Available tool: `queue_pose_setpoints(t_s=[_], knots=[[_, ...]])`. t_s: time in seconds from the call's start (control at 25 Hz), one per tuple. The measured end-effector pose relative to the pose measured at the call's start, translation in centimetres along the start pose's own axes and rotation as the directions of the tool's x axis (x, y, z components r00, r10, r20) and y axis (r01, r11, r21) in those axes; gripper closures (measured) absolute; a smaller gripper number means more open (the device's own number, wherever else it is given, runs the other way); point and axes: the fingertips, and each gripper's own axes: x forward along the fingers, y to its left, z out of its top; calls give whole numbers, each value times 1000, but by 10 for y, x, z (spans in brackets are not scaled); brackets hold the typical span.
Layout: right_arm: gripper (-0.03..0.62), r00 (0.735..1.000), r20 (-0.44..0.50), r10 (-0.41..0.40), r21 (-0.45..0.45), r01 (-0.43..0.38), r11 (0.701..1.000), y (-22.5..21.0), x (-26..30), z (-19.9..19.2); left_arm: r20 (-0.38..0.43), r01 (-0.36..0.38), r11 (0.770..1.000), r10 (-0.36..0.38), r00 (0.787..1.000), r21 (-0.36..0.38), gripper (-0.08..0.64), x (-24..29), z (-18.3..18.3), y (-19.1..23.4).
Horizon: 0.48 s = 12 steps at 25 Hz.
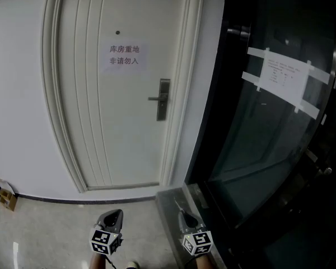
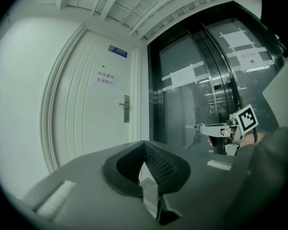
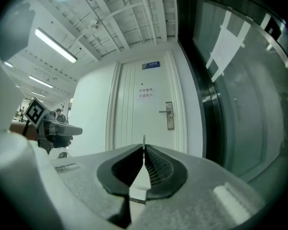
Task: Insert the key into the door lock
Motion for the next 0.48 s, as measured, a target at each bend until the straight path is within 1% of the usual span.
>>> queue_pose_setpoints(t_s=[0.2, 0.48], knots=[[583, 1000, -1, -19, -6, 19, 1000, -19, 41, -5, -5, 22, 1000, -22, 1000, 8, 557, 46, -1, 20], [583, 998, 0, -60, 5, 60, 998, -49, 106, -6, 8, 52, 999, -52, 999, 10, 557, 113, 9, 58]])
